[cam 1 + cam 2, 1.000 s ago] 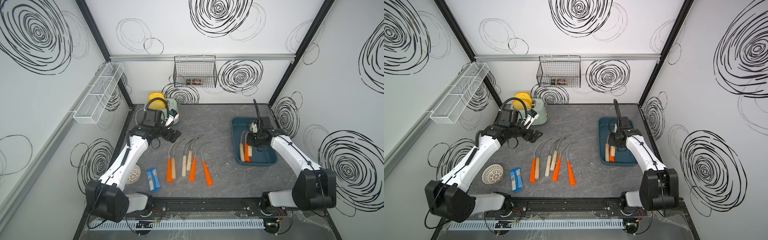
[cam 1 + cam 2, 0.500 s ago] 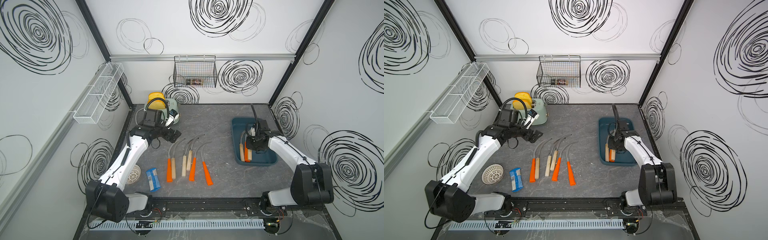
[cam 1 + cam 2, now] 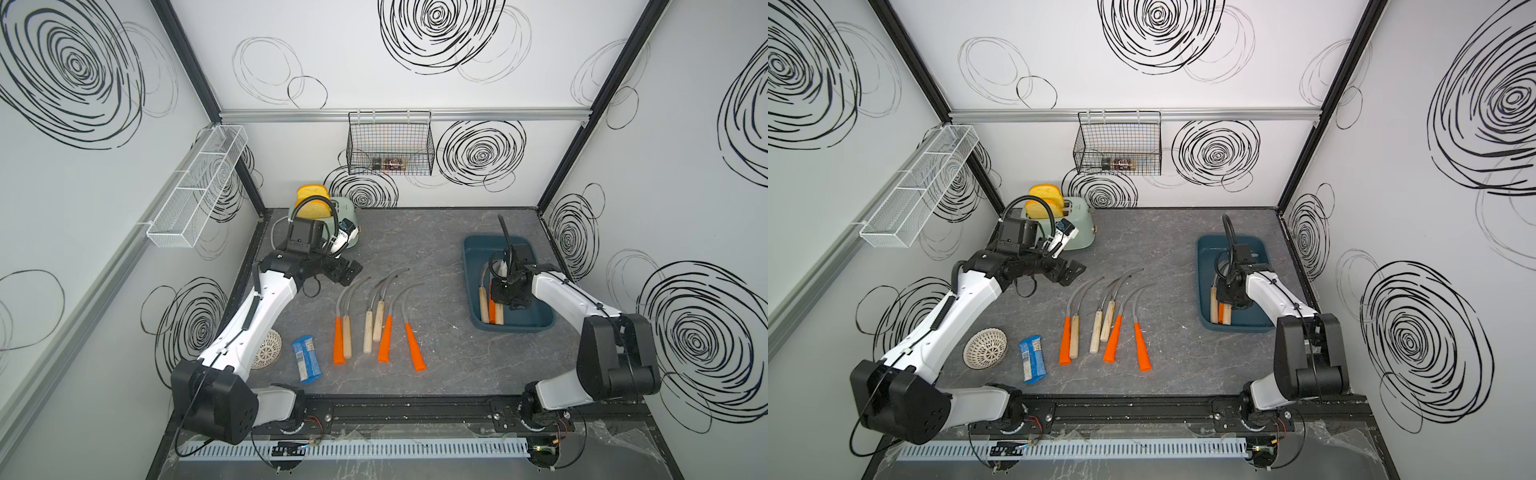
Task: Put small sickles into storage boxes
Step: Place the sickle in the storage box.
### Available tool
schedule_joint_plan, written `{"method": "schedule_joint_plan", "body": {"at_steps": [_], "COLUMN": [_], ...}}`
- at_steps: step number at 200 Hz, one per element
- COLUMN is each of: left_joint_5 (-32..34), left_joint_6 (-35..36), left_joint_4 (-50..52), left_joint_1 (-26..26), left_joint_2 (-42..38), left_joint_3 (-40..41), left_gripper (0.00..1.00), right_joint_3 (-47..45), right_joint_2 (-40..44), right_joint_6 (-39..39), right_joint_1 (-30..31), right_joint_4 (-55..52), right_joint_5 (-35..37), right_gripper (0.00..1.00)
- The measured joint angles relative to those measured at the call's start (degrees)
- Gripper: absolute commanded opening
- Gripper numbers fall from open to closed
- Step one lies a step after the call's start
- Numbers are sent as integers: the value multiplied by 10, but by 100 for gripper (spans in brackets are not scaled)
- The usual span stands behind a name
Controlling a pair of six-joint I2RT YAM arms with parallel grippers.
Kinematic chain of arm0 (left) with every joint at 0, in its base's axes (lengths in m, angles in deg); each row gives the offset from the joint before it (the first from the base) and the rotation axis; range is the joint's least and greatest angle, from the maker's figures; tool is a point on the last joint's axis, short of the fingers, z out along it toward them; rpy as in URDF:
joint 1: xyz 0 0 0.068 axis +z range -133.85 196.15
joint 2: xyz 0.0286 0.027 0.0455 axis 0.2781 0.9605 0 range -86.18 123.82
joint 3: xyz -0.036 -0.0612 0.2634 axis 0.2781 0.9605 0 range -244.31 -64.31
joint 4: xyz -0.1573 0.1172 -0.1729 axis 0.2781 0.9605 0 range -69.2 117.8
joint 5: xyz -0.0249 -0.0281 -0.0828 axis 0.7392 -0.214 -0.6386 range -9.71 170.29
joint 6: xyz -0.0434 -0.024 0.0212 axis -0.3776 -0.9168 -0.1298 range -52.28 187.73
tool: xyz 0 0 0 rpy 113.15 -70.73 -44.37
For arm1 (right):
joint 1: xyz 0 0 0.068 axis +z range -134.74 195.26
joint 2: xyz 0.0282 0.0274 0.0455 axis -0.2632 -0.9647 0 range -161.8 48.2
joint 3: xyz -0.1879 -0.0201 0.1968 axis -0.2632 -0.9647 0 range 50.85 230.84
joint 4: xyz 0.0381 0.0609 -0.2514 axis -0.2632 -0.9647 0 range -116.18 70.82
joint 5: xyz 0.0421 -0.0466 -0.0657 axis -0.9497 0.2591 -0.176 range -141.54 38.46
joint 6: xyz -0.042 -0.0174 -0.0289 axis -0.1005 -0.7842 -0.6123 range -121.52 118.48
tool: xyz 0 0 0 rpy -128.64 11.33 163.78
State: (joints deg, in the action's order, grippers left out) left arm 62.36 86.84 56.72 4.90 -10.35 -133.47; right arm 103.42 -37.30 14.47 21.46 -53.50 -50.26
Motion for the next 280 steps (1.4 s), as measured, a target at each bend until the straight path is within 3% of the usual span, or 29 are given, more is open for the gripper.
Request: {"method": "schedule_joint_plan", "body": {"at_steps": [216,247,280], "left_joint_5": [0,0,0], "left_joint_6": [4,4,4], "left_joint_4": [2,2,2], "left_joint_1": [0,0,0], "left_joint_2": [4,4,4], "left_joint_3": [0,0,-1], "left_gripper": [96,96,96], "right_joint_3": [-4,-3,-3], "right_joint_2": [-61,-61,-61], "right_joint_6": [3,3,3], "right_joint_1": [-14,-14,-15], "right_joint_4": [13,14,15], "right_joint_5": [20,16,14], "right_gripper": [2,5,15]}}
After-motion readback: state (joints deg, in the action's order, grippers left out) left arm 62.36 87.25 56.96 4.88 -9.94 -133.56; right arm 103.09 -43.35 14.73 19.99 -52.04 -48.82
